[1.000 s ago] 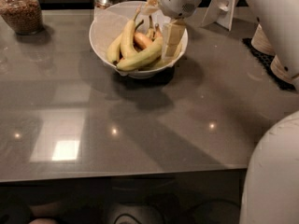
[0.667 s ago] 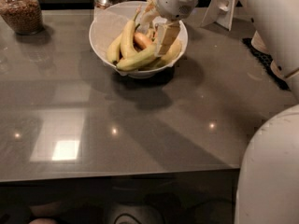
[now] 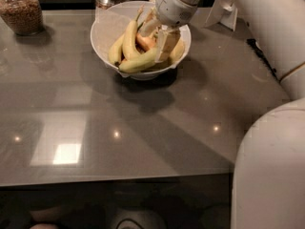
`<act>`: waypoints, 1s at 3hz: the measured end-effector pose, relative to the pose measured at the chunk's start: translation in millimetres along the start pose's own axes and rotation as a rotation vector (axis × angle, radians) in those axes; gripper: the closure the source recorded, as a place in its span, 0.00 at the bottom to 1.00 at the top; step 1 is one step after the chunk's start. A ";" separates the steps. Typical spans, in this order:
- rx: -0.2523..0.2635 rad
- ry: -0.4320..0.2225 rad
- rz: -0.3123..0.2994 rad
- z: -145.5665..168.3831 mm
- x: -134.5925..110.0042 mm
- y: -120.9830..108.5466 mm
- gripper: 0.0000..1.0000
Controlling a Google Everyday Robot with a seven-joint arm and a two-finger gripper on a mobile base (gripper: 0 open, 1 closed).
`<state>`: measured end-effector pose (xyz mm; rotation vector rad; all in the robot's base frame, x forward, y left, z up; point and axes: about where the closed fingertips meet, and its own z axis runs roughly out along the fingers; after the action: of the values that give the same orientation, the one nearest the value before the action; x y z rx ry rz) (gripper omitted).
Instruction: Pick banana from white bowl
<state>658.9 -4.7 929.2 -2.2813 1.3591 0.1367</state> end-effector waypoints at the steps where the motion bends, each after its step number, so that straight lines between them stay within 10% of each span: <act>1: -0.061 0.011 -0.007 7.4 2.6 9.0 0.38; 3: -0.127 0.040 -0.012 10.5 9.2 20.0 0.42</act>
Offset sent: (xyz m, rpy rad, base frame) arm -0.0251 -0.0244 -0.0174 -0.1464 0.1331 0.0554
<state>648.1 -15.2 910.1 -2.4079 1.3929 0.1792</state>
